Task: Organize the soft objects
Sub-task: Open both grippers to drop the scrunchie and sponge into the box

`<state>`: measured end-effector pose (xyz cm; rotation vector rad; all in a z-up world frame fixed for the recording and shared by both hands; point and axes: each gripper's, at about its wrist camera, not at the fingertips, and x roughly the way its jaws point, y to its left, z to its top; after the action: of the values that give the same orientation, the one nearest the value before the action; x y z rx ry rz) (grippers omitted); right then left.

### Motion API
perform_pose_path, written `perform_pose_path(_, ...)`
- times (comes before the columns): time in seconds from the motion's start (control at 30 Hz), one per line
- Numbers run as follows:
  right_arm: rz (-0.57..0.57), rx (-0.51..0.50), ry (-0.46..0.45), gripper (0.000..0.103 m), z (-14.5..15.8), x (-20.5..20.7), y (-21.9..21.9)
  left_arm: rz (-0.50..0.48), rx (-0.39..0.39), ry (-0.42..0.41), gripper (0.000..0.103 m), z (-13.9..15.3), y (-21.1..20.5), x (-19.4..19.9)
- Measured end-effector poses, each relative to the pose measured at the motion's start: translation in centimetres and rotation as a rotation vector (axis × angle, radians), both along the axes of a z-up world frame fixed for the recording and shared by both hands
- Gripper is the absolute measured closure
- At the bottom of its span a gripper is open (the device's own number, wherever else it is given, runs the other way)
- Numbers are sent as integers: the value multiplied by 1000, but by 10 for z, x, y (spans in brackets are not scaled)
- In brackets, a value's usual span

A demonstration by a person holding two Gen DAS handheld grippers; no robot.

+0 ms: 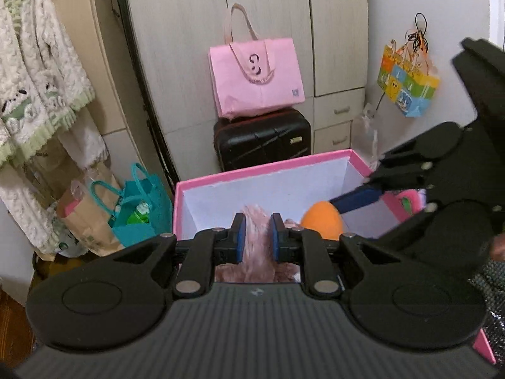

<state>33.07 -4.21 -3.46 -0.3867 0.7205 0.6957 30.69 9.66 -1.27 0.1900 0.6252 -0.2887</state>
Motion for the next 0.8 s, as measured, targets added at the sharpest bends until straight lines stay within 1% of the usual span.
perform_pose_path(0.1, -10, -2, 11, 51, -5, 9, 3, 10, -2, -7, 87, -2, -1, 5)
perform_pose_path(0.2, -25, -4, 8, 49, -5, 11, 4, 33, 6, -40, 87, -3, 0, 9)
perform_pose_path(0.27, -40, -8, -6, 44, -6, 13, 5, 42, -10, -59, 81, -2, 3, 7)
perform_pose_path(0.3, -41, -10, -11, 39, -5, 11, 4, 39, -6, -61, 80, -1, 4, 5)
perform_pose_path(0.37, -44, -7, -20, 34, -3, 10, 3, 38, -1, -74, 71, 2, 5, -2)
perform_pose_path(0.4, -47, 1, -26, 34, -2, 8, 1, 35, 4, -84, 69, 4, 5, -9)
perform_pose_path(0.47, -49, 32, -28, 34, 3, 3, -5, 37, 9, -92, 61, 8, 6, -18)
perform_pose_path(0.53, -65, 78, -24, 33, 7, -4, -14, 35, 14, -85, 59, 12, 6, -29)
perform_pose_path(0.63, -84, 147, -5, 33, 12, -19, -28, 17, 2, -44, 54, 16, 9, -46)
perform_pose_path(0.7, -89, 162, -7, 33, 16, -30, -34, -1, -10, -14, 54, 19, 9, -56)
perform_pose_path(0.8, -93, 172, -23, 33, 24, -49, -42, -21, -17, 10, 50, 23, 7, -73)
